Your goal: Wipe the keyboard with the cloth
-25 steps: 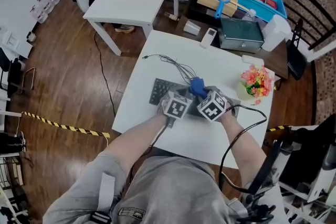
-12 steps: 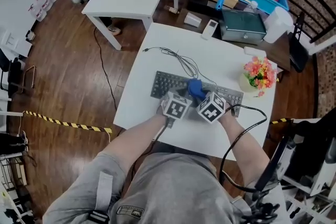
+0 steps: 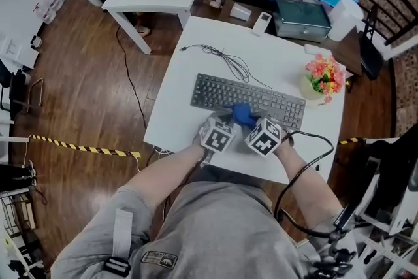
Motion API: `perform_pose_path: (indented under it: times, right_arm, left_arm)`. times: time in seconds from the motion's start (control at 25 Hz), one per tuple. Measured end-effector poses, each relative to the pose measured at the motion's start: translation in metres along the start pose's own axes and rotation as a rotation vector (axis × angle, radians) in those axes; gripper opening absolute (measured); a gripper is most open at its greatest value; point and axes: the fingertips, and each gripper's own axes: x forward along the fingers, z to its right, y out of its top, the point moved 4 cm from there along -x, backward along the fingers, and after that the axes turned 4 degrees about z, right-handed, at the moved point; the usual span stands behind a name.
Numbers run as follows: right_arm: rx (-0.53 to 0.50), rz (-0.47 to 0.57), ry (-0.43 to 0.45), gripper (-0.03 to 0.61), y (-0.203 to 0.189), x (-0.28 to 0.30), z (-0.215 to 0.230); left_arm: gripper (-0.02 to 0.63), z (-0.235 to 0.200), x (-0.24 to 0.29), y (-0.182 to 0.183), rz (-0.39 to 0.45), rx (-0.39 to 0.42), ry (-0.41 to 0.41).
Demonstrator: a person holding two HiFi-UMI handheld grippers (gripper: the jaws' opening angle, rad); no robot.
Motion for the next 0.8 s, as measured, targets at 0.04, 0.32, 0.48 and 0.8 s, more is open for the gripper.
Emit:
perform_pose_path:
  times: [0.04, 0.32, 0.48, 0.8]
  right_arm:
    - [-0.004, 0.0, -0.001, 0.11, 0.002, 0.0, 0.004]
    - [-0.022, 0.032, -0.054, 0.11, 0.042, 0.005, 0.052]
    - [-0.042, 0.034, -0.085, 0.11, 0.071, 0.022, 0.079]
    - [-0.03, 0.002, -0.086, 0.11, 0.086, 0.041, 0.09]
  left_arm:
    - [-0.006, -0.002, 0.0, 0.002, 0.007, -0.001, 0.003]
    - [-0.006, -0.045, 0.0, 0.038, 0.065, -0.03, 0.063]
    - [-0.006, -0.077, 0.001, 0.055, 0.074, -0.06, 0.097]
    - [-0.006, -0.104, 0.006, 0.052, 0.061, -0.08, 0.124]
